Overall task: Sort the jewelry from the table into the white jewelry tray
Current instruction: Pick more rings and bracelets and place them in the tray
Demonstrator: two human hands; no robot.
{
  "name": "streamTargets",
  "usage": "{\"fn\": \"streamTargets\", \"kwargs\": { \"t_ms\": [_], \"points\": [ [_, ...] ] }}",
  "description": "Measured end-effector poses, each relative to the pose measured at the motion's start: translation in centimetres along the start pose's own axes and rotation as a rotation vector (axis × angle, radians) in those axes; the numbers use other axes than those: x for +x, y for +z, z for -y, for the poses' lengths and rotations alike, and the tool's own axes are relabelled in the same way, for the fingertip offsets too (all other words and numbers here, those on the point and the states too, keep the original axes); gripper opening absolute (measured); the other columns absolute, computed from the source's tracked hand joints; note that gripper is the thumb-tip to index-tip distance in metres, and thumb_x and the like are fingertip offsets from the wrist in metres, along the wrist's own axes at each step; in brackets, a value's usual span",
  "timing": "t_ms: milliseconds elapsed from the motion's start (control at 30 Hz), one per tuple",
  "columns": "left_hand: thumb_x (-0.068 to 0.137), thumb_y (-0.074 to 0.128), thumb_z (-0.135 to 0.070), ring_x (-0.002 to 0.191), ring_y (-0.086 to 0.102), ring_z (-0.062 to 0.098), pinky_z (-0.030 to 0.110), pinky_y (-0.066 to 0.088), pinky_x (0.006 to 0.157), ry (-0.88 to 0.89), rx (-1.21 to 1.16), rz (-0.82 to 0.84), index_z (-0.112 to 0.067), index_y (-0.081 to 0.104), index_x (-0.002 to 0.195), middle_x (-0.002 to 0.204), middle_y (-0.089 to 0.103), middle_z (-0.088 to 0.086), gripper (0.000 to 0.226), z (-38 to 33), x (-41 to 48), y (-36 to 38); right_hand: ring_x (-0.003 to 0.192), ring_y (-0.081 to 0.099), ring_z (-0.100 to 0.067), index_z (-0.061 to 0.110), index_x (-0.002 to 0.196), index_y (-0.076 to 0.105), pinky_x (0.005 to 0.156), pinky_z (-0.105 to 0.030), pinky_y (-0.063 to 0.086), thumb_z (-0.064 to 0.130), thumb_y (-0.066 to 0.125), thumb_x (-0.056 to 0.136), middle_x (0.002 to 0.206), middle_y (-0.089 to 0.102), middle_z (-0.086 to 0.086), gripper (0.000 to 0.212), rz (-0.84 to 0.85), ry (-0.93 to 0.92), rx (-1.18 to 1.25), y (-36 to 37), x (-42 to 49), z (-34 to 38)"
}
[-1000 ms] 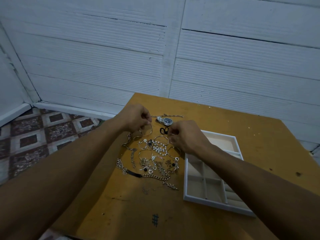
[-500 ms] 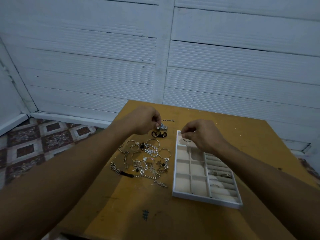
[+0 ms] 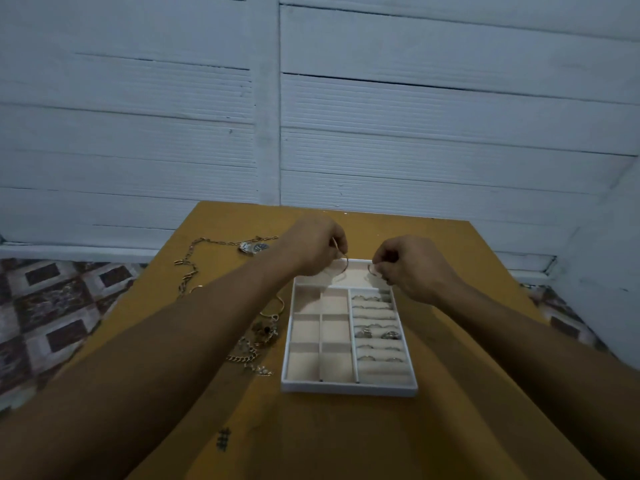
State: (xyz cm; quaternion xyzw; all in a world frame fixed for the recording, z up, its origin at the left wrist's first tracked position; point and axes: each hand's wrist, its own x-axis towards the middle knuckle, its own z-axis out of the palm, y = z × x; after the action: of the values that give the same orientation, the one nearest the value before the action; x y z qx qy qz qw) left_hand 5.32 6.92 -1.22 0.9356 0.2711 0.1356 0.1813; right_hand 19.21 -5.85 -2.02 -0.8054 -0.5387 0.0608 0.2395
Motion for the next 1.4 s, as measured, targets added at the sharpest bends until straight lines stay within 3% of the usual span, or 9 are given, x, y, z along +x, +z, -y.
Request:
{"fn": "streamTargets", "kwargs": {
  "t_ms": [100, 267, 367, 633, 833, 1067, 1400],
  "points": [
    [0.088, 0.065, -0.016, 0.083, 0.061, 0.013, 0.024, 0.045, 0.073, -0.021, -0.016, -0.029, -0.018, 0.074, 0.093, 0.093, 0.069, 0.000, 0.011, -0.6, 1.1, 1.8, 0.074, 0.061, -0.013, 0.014, 0.088, 0.072, 0.061, -0.020, 0.044, 0.009, 0.061, 0.089, 0.079, 0.067, 0.002, 0.012, -0.020, 0.008, -0.003, -0.3, 0.0, -0.9],
    [0.085, 0.067, -0.011, 0.071, 0.062, 0.012, 0.024, 0.050, 0.068, -0.140, -0.125, -0.085, -0.016, 0.076, 0.088, 0.087, 0.072, 0.002, 0.011, -0.8, 2.3, 4.2, 0.067, 0.056, -0.005, 0.012, 0.091, 0.072, 0.055, -0.011, 0.037, 0.009, 0.060, 0.089, 0.073, 0.062, 0.007, 0.013, -0.044, 0.013, -0.027, -1.0, -0.2, -2.5],
    [0.083, 0.069, -0.012, 0.079, 0.064, 0.014, 0.028, 0.055, 0.073, -0.202, -0.136, -0.129, -0.019, 0.076, 0.085, 0.089, 0.072, -0.001, 0.010, -0.8, 2.4, 5.6, 0.066, 0.053, 0.000, 0.012, 0.094, 0.072, 0.056, -0.009, 0.036, 0.009, 0.060, 0.091, 0.075, 0.061, 0.008, 0.013, -0.051, 0.002, -0.031, -1.2, -0.4, -3.1],
    [0.084, 0.061, -0.006, 0.080, 0.064, 0.019, 0.033, 0.056, 0.071, -0.221, -0.179, -0.131, -0.014, 0.073, 0.080, 0.087, 0.070, 0.005, 0.015, -1.4, 2.2, 7.5, 0.065, 0.054, -0.001, 0.011, 0.095, 0.072, 0.054, -0.010, 0.036, 0.009, 0.058, 0.091, 0.072, 0.060, 0.008, 0.014, -0.067, 0.010, -0.026, -1.3, -0.6, -3.0],
    [0.084, 0.063, -0.009, 0.075, 0.065, 0.020, 0.035, 0.059, 0.067, -0.237, -0.104, -0.111, -0.021, 0.067, 0.074, 0.086, 0.068, 0.005, 0.016, -1.3, 2.5, 8.3, 0.066, 0.053, -0.001, 0.012, 0.095, 0.071, 0.054, -0.012, 0.036, 0.010, 0.058, 0.092, 0.075, 0.060, 0.006, 0.013, -0.062, 0.010, -0.027, -1.3, -0.8, -3.1],
    [0.085, 0.060, -0.011, 0.081, 0.064, 0.026, 0.039, 0.057, 0.072, -0.208, 0.019, -0.123, -0.013, 0.069, 0.091, 0.091, 0.067, 0.008, 0.011, -2.0, 2.9, 9.1, 0.067, 0.055, -0.002, 0.013, 0.095, 0.071, 0.056, -0.012, 0.040, 0.010, 0.058, 0.092, 0.083, 0.066, 0.002, 0.013, -0.060, 0.017, -0.027, -1.2, -0.7, -3.9],
    [0.083, 0.063, -0.013, 0.078, 0.064, 0.024, 0.036, 0.059, 0.068, -0.235, -0.052, -0.126, -0.014, 0.072, 0.088, 0.089, 0.069, 0.008, 0.010, -2.1, 3.1, 8.7, 0.066, 0.055, -0.002, 0.013, 0.094, 0.071, 0.056, -0.011, 0.039, 0.011, 0.058, 0.092, 0.077, 0.062, 0.006, 0.013, -0.062, 0.012, 0.000, -0.9, -0.5, -3.7]
  ]
}}
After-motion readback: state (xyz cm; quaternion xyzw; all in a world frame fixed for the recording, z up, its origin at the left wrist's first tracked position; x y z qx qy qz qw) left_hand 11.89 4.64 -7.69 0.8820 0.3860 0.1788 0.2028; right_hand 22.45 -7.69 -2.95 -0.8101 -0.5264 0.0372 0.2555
